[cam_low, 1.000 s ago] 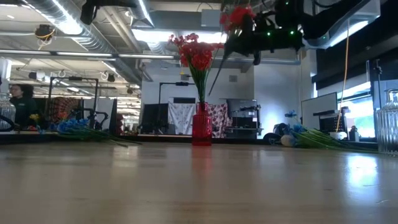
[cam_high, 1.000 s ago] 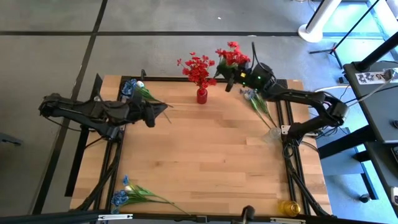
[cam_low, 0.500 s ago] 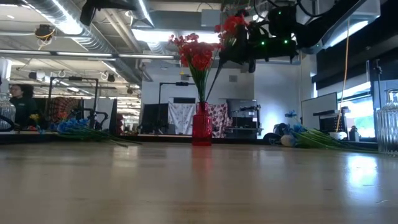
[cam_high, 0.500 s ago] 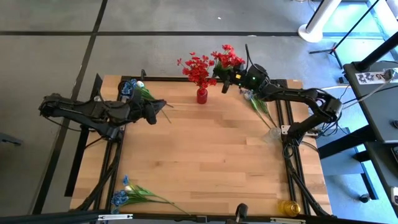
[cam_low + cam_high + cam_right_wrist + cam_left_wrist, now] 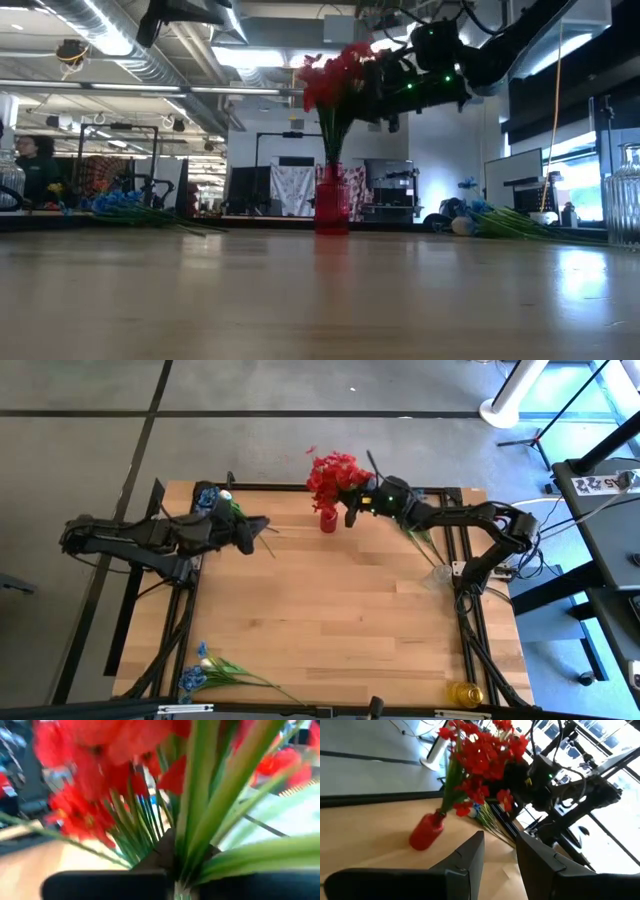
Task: Sort flowers into vase by color
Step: Put the red flowers into the red vase, then put the top right blue flowers into the transparent vase
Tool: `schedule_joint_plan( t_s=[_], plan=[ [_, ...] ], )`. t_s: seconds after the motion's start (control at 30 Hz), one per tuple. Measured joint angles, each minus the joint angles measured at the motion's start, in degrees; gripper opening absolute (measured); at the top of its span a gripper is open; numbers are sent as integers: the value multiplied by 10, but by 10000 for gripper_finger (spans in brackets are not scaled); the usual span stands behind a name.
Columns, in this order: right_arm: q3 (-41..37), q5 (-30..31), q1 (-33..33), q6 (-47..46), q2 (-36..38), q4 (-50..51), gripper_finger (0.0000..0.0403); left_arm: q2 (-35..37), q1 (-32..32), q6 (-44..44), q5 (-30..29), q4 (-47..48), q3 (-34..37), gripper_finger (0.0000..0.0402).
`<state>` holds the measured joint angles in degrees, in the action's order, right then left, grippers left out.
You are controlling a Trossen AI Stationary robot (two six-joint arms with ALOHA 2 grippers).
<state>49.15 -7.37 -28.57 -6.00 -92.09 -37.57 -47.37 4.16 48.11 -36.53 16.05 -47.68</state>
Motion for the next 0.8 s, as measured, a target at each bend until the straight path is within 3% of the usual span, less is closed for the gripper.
schedule_joint_plan(
  t_s=[0.23,0.5,0.63,0.8],
  plan=[
    [4,13,1,-19,3,77,146,0,-16,-35,0,1,0,108],
    [87,13,1,-28,76,324,283,14,-16,-68,0,14,0,108],
    [131,13,1,-28,135,495,316,33,-16,-68,1,56,0,108],
    [149,60,1,-56,215,703,316,55,-6,-68,17,90,0,108]
  ],
)
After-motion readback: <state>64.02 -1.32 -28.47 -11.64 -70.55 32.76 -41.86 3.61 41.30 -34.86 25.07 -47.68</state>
